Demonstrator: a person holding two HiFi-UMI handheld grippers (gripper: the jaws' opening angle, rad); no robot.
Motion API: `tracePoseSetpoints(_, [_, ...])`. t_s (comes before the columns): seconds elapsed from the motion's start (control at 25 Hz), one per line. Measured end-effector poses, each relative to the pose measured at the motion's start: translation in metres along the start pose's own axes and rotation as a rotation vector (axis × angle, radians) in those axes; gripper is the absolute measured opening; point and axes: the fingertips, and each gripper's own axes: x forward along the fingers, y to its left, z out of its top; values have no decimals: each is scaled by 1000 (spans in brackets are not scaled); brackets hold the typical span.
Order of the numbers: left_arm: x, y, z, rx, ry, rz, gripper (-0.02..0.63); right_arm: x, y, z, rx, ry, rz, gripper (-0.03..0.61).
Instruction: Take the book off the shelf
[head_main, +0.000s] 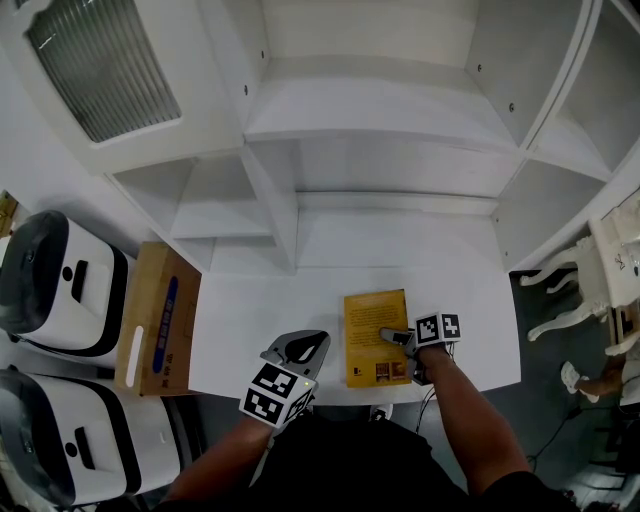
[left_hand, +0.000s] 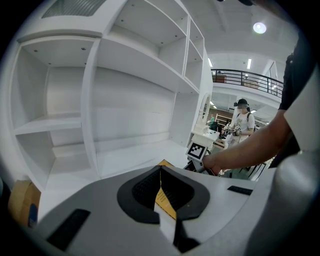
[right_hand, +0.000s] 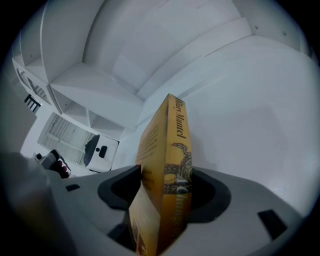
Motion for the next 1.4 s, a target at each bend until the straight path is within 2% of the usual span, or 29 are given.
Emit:
tracePoseSetpoints(0.24, [4,-1,0,-5,2,-4,11,-2,-10,2,-50,-15,-116,298])
tracePoseSetpoints(0.52, [8,-3,1,-7,3,-2,11,-6,-25,-4,0,-53,-230,319])
tracePoseSetpoints(0.68, [10,-6,2,-6,2,1,11,-6,-27,-5,-54,-49,-275,322])
tracePoseSetpoints(1.0, [13,-15,2,-19,-2,14,11,-15,-18,-3,-66,-71,-231,322])
tracePoseSetpoints(1.16, [15,-20,3,-86,-24,6,11,-30,-12,2,-60,-113,-184,322])
tracePoseSetpoints(1.4, [19,-30,11,-109,-53,36,11,-70,15,18,-84,-260,-32,319])
